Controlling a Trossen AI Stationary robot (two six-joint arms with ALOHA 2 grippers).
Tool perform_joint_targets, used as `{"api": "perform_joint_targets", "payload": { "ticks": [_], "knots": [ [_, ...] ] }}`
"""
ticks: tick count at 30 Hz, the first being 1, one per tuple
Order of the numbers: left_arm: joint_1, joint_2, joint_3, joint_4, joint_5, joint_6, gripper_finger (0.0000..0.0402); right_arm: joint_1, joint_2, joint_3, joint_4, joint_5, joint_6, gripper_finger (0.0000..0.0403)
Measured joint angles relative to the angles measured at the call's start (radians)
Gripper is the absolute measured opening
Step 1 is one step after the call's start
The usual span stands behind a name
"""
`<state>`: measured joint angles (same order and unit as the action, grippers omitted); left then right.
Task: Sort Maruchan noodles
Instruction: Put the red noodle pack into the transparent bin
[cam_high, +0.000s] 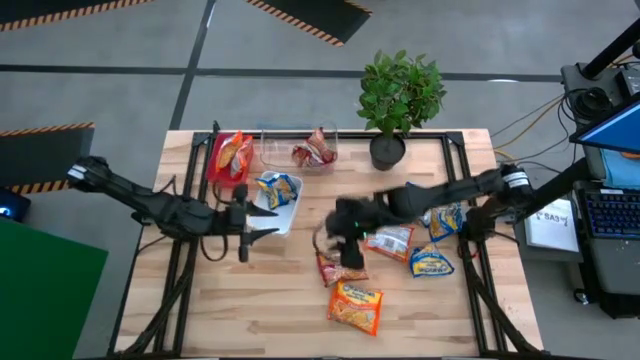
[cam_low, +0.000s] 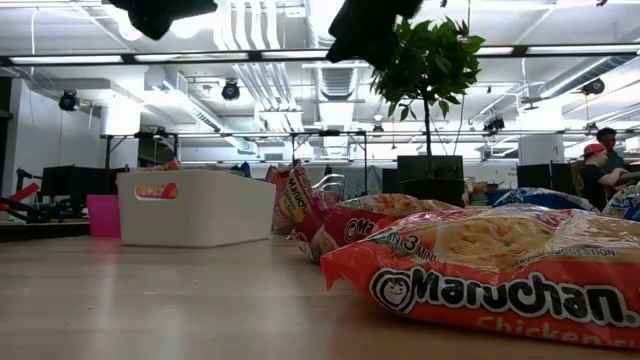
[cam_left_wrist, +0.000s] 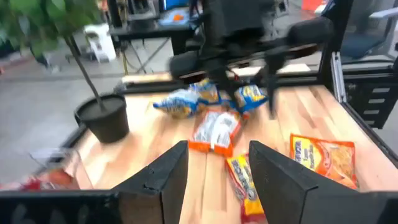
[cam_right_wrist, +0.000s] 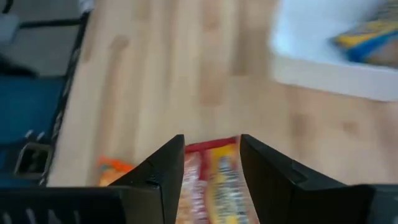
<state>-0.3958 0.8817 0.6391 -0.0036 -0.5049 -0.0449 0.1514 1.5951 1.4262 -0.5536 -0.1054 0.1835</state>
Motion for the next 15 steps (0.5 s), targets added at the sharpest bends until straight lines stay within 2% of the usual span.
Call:
{"api": "perform_joint_targets", "payload": {
  "ticks": [2,8,15],
  "knots": [
    [0.0,0.035,0.01,0.001,0.004,-0.057,0.0153,0.032,0.0,-0.057,0.064,0.001,0.014,0.0144],
    [-0.005,0.142,0.047,-0.009,0.112,-0.169,0.0158,0.105,0.002,-0.26,0.297,0.038,0.06,0.0144],
    [-0.035,0.295,0.092,-0.008,0.134,-0.235,0.0205,0.158,-0.003,-0.428,0.521,0.136,0.137,0.0144]
  ]
}}
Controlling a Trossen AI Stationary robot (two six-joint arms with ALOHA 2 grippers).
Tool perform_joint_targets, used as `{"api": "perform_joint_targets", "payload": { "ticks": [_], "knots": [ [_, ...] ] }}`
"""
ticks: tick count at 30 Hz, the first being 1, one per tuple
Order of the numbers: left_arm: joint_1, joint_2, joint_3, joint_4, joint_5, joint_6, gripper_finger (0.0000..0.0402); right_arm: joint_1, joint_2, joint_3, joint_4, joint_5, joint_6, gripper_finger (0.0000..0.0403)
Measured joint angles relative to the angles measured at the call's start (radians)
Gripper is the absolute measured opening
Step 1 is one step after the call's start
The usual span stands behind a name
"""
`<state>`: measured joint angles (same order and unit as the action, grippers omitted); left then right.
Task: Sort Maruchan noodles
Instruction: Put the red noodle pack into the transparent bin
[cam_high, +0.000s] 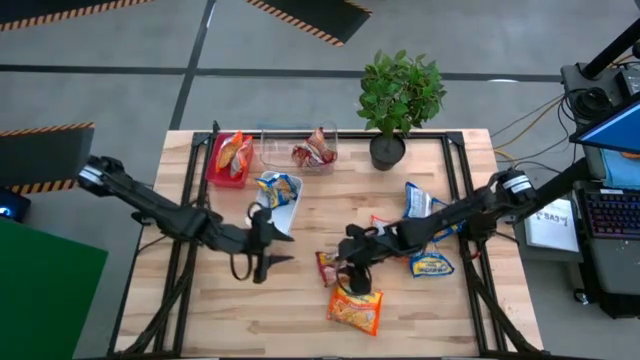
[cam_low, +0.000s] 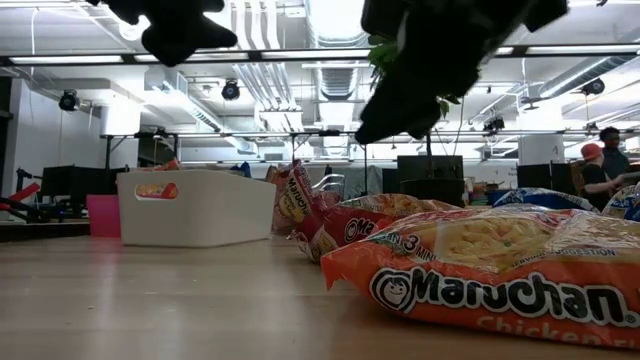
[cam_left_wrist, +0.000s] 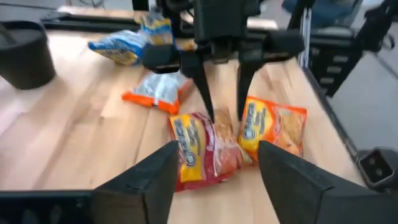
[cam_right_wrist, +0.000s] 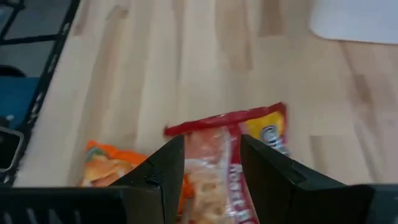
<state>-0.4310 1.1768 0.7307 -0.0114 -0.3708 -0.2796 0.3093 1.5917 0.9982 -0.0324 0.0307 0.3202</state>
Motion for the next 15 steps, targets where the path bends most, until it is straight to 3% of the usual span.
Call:
{"api": "perform_joint_targets", "payload": {
  "ticks": [7,15],
  "knots": [
    [0.003,0.161,0.117,-0.04,-0.003,0.063,0.0249,0.02,-0.017,-0.044,0.038,0.004,-0.047,0.0144],
    [0.028,0.349,0.226,-0.049,-0.003,0.169,0.0249,0.029,-0.121,-0.121,0.064,0.078,-0.143,0.0144]
  ]
}}
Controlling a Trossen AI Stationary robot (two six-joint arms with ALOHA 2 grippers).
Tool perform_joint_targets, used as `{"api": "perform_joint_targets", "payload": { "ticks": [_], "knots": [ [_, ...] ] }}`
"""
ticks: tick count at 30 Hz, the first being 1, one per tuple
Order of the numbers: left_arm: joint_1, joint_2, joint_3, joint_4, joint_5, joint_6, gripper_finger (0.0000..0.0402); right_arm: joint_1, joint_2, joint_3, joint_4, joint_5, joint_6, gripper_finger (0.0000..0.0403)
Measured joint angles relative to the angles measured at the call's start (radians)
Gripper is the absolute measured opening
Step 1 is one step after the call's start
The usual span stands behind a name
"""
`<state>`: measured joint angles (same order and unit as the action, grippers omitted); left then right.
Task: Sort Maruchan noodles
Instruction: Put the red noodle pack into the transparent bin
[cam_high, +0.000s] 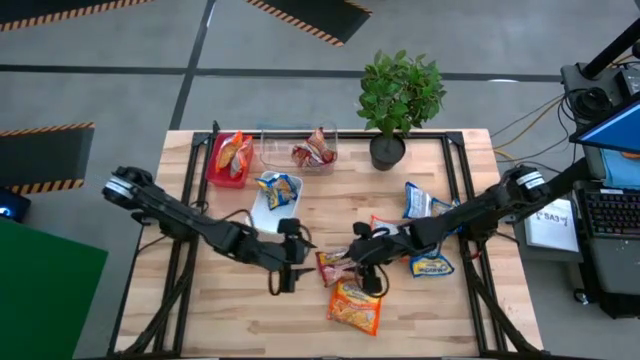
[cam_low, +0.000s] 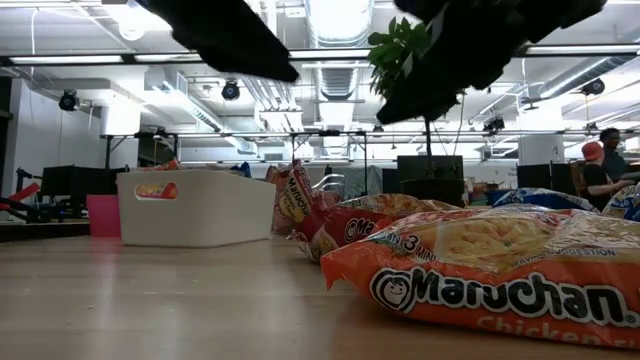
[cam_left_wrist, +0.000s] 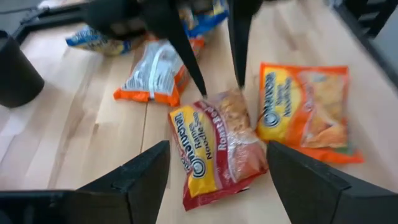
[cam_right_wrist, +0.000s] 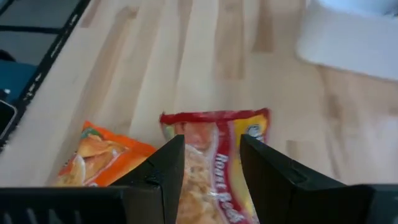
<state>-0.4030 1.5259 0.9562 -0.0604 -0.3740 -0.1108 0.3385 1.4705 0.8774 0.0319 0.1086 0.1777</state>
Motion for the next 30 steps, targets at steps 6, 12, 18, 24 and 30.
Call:
{"api": "perform_joint_targets", "payload": {
  "ticks": [6,12,18,24,30],
  "knots": [
    [0.02,0.145,0.021,0.037,0.001,0.015,0.0241,0.027,-0.095,-0.131,0.174,0.01,-0.014,0.0144],
    [0.088,0.267,0.029,0.1,0.058,0.032,0.0233,0.044,-0.19,-0.246,0.319,0.021,-0.016,0.0144],
    [0.159,0.328,0.033,0.196,0.149,0.075,0.0232,0.044,-0.247,-0.299,0.386,0.024,-0.014,0.0144],
    [0.185,0.354,0.031,0.201,0.2,0.08,0.0232,0.046,-0.258,-0.322,0.406,0.024,0.031,0.0144],
    [0.19,0.369,0.029,0.2,0.237,0.088,0.0232,0.059,-0.238,-0.323,0.423,0.023,0.048,0.0144]
  ]
}}
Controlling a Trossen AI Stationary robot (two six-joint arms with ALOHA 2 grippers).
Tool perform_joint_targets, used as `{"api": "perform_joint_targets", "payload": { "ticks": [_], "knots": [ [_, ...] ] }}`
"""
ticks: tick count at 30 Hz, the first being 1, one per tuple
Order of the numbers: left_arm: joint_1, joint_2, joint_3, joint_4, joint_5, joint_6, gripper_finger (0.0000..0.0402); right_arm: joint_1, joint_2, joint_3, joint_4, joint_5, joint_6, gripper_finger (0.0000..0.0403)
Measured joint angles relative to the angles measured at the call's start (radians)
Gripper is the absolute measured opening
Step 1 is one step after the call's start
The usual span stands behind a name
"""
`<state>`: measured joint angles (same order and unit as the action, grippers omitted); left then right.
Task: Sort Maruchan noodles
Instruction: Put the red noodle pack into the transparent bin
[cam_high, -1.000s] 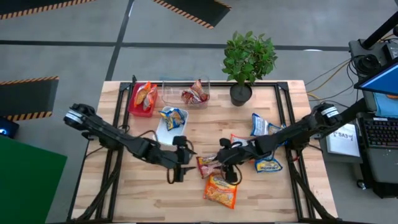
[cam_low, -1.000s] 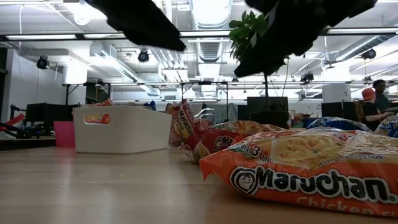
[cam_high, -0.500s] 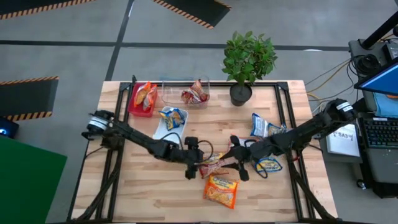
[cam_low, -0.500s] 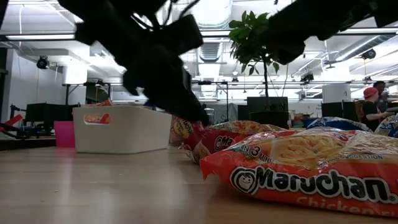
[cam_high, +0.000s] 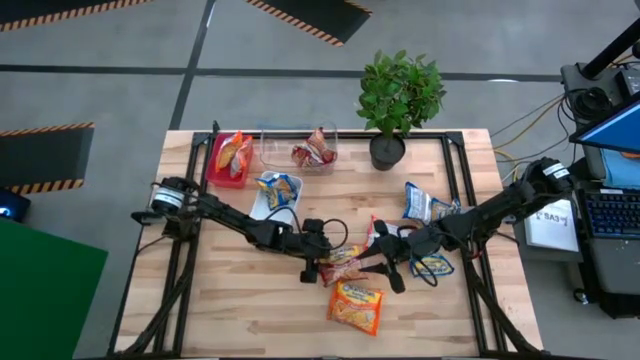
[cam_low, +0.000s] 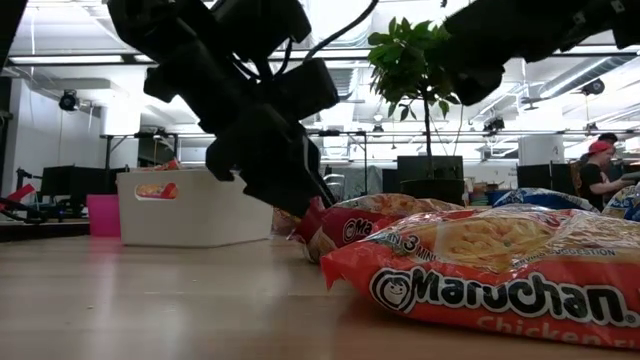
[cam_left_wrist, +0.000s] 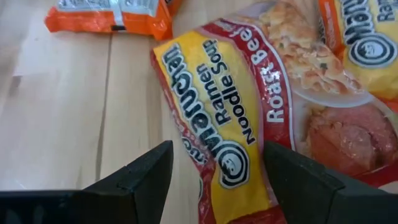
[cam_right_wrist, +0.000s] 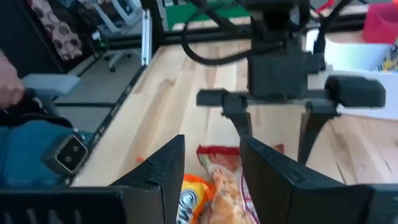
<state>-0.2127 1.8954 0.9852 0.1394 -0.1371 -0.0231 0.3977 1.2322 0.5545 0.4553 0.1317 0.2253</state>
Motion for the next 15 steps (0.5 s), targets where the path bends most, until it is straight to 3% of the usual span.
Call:
{"api": "perform_joint_targets", "payload": {
  "ticks": [7,15],
  "knots": [
    [0.003,0.0,0.0,0.002,0.0,0.004,0.0202,0.0,0.006,0.0,0.0,0.001,0.001,0.0144],
    [0.003,0.0,0.0,-0.012,0.0,0.015,0.0058,0.0,0.014,0.0,0.022,0.001,0.01,0.0144]
  ]
}}
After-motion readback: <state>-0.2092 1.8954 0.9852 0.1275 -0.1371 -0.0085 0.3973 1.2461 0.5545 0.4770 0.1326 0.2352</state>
